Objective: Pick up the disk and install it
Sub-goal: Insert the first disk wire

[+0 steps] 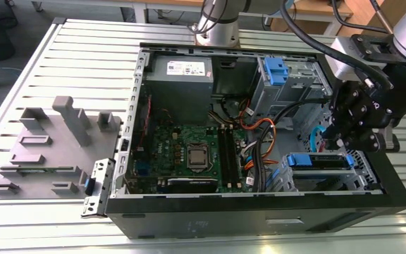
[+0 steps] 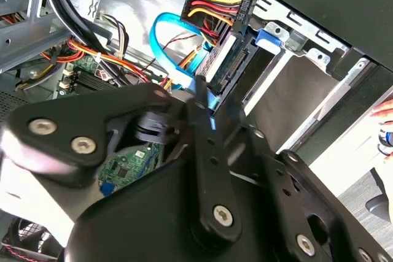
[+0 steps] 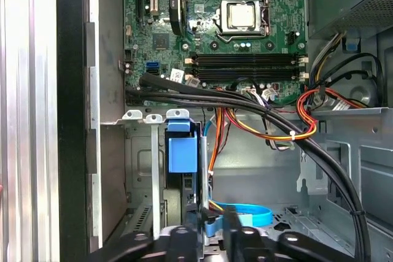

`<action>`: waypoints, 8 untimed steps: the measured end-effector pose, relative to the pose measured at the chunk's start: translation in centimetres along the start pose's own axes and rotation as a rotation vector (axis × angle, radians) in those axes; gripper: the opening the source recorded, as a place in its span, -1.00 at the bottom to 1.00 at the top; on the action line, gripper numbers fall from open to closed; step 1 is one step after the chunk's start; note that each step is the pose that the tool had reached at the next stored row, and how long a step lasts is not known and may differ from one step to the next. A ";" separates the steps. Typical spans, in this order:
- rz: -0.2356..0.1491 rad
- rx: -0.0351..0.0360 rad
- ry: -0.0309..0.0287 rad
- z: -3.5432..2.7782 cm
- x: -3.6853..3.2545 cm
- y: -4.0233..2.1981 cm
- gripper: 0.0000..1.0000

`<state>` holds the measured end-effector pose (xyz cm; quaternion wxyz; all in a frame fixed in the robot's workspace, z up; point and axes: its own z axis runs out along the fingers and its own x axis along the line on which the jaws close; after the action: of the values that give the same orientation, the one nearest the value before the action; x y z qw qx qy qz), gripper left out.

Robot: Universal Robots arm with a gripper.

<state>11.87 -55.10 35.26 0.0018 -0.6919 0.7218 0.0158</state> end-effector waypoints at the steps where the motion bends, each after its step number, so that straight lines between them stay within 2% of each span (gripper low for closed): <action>1: 0.000 0.0000 0.0000 0.00 0.00 0.00 -0.44; 4: 0.000 0.0000 0.0000 0.00 0.00 -0.01 -0.67; 8: 0.000 0.0000 0.0000 0.00 0.00 -0.02 -0.68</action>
<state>11.88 -55.10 35.26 0.0019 -0.6919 0.7218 0.0158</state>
